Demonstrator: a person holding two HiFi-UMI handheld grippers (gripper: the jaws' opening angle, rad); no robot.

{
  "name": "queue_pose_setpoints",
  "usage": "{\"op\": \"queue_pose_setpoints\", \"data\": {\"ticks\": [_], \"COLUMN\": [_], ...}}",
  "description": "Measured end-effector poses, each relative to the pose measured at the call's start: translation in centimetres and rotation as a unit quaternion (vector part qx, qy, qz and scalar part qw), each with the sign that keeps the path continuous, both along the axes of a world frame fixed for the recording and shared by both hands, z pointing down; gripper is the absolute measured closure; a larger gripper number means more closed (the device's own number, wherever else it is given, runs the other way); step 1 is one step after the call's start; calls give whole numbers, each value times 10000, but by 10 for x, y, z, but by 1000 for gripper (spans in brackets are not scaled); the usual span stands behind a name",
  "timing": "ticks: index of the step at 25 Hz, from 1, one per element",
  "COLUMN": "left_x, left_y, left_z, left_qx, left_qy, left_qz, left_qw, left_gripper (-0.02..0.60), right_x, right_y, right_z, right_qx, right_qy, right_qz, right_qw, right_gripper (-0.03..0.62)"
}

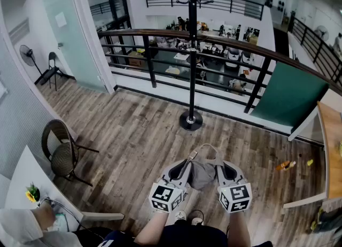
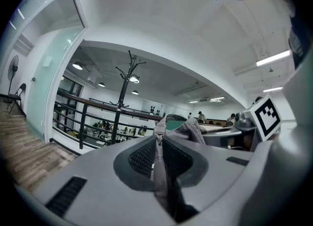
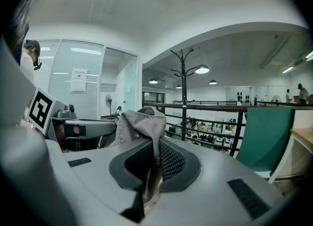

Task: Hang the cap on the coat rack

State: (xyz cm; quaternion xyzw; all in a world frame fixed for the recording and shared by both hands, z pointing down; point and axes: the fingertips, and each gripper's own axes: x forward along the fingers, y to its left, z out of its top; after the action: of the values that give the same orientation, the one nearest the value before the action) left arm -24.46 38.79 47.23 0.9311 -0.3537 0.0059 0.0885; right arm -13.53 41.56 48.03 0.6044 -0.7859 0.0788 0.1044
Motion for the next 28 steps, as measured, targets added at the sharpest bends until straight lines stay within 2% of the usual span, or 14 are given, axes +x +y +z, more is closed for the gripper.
{"op": "queue_pose_setpoints", "data": {"ticks": [9, 16, 22, 25, 28], "left_x": [-9, -17, -4, 3, 12], "left_y": [-21, -31, -28, -38, -53], "left_z": [5, 10, 10, 16, 15], "left_qx": [-62, -141, -122, -139, -120], "left_qy": [28, 49, -8, -127, -93], "left_qz": [130, 90, 155, 33, -69], "left_qw": [9999, 9998, 9998, 9998, 9999], "left_gripper": [541, 541, 540, 540, 540], "right_x": [-10, -19, -8, -1, 8], "right_y": [-22, -30, -28, -37, -56], "right_z": [10, 17, 16, 22, 23], "right_qx": [-185, -269, -263, -287, -265], "right_qy": [4, 68, 79, 128, 231], "right_qz": [181, 114, 196, 99, -48], "right_qw": [9997, 9995, 9994, 9995, 9994], "right_gripper": [572, 568, 568, 566, 566]}}
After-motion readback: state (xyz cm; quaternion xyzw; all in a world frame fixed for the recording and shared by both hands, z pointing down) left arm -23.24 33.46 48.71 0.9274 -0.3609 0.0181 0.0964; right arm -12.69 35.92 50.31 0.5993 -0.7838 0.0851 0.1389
